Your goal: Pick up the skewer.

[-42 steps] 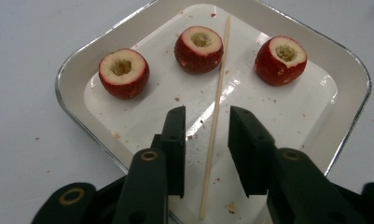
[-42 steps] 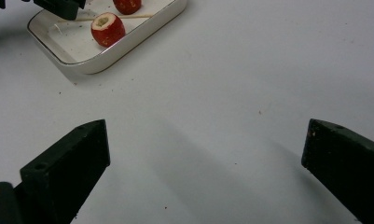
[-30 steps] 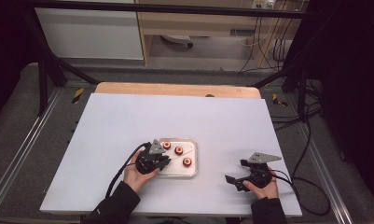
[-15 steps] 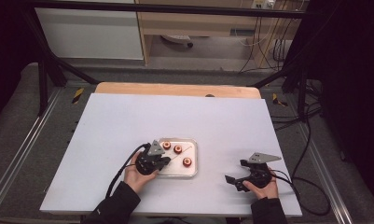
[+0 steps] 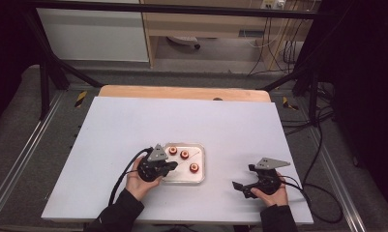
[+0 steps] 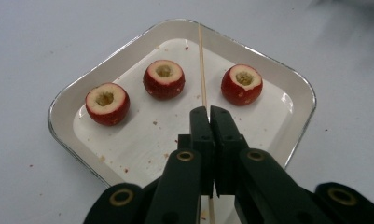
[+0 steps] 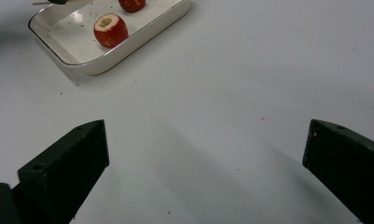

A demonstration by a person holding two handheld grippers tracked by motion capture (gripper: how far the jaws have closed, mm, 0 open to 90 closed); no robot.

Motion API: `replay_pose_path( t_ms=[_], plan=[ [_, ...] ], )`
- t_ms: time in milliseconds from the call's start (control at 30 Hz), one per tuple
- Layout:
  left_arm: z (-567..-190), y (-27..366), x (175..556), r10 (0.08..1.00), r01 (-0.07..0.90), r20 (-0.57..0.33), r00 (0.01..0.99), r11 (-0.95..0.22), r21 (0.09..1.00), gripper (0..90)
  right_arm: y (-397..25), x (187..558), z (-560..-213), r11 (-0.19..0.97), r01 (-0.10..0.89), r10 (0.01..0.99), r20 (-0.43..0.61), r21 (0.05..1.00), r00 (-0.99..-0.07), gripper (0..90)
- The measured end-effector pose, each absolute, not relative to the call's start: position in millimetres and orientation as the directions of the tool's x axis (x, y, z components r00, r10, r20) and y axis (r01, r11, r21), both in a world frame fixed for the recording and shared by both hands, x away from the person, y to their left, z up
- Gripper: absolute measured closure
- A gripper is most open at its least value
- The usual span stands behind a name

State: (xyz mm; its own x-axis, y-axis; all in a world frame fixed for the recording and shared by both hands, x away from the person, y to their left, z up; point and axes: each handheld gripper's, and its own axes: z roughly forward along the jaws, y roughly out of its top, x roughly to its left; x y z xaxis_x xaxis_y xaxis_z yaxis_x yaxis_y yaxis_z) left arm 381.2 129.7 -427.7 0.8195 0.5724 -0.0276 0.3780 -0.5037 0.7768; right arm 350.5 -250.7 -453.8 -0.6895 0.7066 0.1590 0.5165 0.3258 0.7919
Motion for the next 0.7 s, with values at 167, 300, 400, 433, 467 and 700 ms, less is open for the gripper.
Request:
replay_pose_path(
  t_ms=[167, 300, 400, 433, 467, 700],
  plan=[
    [-420, 129, 377, 0.552, 0.362, -0.027, 0.833, -0.508, 0.781, 88.5, -243, 350, -451, 0.36, 0.502, 0.705, 0.124, 0.786, -0.699, 0.5],
    [-416, 126, 374, 0.533, 0.347, -0.019, 0.846, -0.522, 0.779, 88.5, -227, 349, -446, 0.415, 0.481, 0.71, 0.055, 0.772, -0.702, 0.5],
    [-415, 121, 371, 0.517, 0.339, -0.016, 0.856, -0.537, 0.772, 88.5, -217, 348, -443, 0.481, 0.456, 0.699, -0.013, 0.749, -0.715, 0.6],
    [-415, 119, 370, 0.51, 0.334, -0.012, 0.86, -0.546, 0.769, 88.5, -217, 348, -443, 0.481, 0.456, 0.699, -0.013, 0.749, -0.715, 0.6],
    [-414, 117, 369, 0.496, 0.325, -0.006, 0.868, -0.558, 0.764, 88.5, -211, 347, -442, 0.519, 0.439, 0.687, -0.053, 0.733, -0.725, 1.0],
    [-409, 109, 364, 0.464, 0.302, 0.006, 0.886, -0.585, 0.753, 88.5, -195, 346, -434, 0.593, 0.362, 0.645, -0.156, 0.719, -0.748, 4.7]
  ],
)
